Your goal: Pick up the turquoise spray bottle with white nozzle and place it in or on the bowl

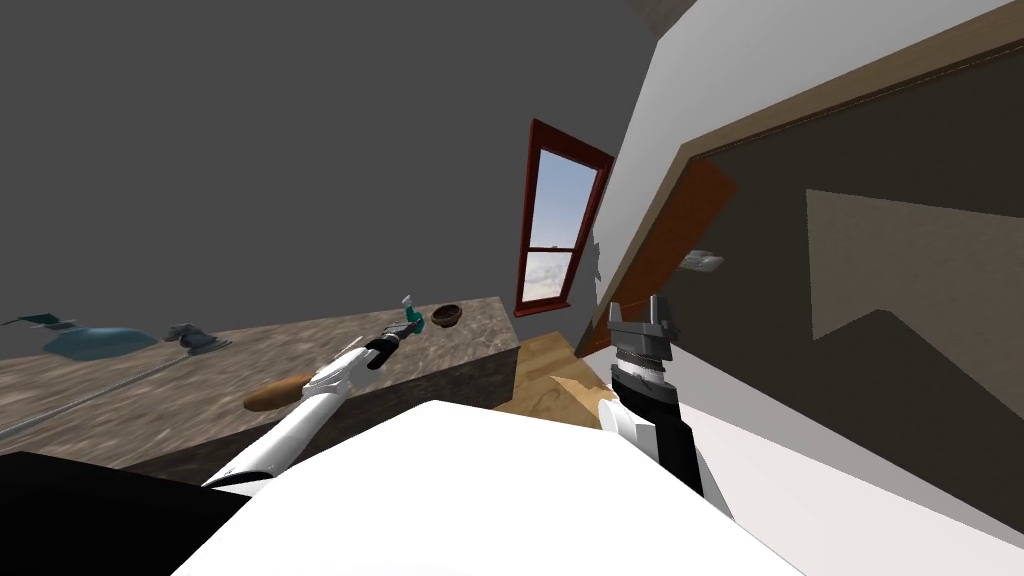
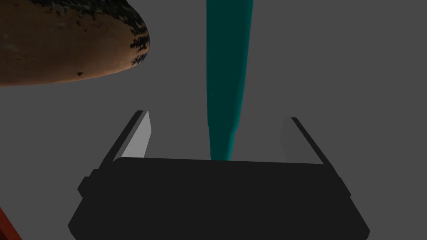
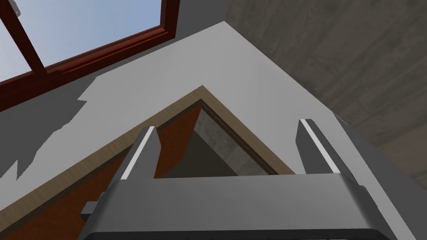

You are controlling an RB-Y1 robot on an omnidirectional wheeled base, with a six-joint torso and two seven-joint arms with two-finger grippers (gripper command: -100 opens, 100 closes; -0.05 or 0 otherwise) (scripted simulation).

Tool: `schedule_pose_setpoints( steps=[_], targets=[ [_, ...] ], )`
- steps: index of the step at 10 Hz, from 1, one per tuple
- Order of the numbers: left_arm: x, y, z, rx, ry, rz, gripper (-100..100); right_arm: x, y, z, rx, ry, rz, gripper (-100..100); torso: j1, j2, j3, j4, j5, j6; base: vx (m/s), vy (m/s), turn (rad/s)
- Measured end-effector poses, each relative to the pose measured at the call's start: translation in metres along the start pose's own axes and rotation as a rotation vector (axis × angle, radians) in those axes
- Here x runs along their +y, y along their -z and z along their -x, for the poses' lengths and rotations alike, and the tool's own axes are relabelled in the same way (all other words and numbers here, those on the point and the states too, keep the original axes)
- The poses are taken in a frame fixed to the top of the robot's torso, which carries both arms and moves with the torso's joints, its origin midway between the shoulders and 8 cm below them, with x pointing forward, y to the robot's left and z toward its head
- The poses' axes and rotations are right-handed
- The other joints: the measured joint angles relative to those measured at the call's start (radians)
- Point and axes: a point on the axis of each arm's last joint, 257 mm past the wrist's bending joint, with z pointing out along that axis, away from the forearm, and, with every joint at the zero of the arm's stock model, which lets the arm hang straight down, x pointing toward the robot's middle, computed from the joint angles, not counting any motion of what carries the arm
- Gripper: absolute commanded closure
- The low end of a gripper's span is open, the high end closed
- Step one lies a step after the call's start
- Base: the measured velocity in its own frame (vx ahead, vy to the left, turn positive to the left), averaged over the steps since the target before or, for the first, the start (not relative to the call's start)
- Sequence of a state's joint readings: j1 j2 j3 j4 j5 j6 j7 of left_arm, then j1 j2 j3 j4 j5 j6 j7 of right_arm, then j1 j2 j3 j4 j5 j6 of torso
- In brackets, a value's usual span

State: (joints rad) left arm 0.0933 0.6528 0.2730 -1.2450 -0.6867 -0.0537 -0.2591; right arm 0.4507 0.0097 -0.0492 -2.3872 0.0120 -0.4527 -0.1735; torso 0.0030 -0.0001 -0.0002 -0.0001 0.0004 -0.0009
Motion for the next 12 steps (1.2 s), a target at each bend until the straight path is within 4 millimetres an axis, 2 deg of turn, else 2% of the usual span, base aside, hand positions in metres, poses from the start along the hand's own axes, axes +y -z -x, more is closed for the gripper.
schedule_pose_setpoints(
  steps=[4, 6, 8, 12],
  targets=[
    [0.0018, 0.0003, -0.0001, 0.001, -0.001, 0.004, 100, 0.0, 0.0, 0.0, 0.0, 0.0, 0.0, 0, -0.001, 0.0, 0.0, 0.0, 0.0, 0.003, 0.0, 0.001, 0.006],
    [0.0018, 0.0003, -0.0001, 0.001, -0.001, 0.004, -100, 0.0, 0.0, 0.0, 0.0, 0.0, 0.0, 0, -0.001, -0.001, 0.0, 0.0, 0.0, 0.003, -0.063, -0.005, -0.053],
    [0.0028, -0.0002, 0.0018, 0.007, -0.038, -0.014, -100, 0.0, -0.0001, -0.0001, 0.0, 0.0, 0.0, 0, -0.003, 0.009, 0.005, 0.002, 0.0, 0.003, -0.183, -0.046, -0.099],
    [0.0084, 0.0001, 0.003, 0.028, -0.119, -0.048, -100, 0.0, -0.0001, -0.0001, 0.0, 0.0, 0.0, 0, -0.004, 0.014, 0.008, 0.003, 0.0, 0.002, -0.205, -0.049, -0.117]
  ],
)
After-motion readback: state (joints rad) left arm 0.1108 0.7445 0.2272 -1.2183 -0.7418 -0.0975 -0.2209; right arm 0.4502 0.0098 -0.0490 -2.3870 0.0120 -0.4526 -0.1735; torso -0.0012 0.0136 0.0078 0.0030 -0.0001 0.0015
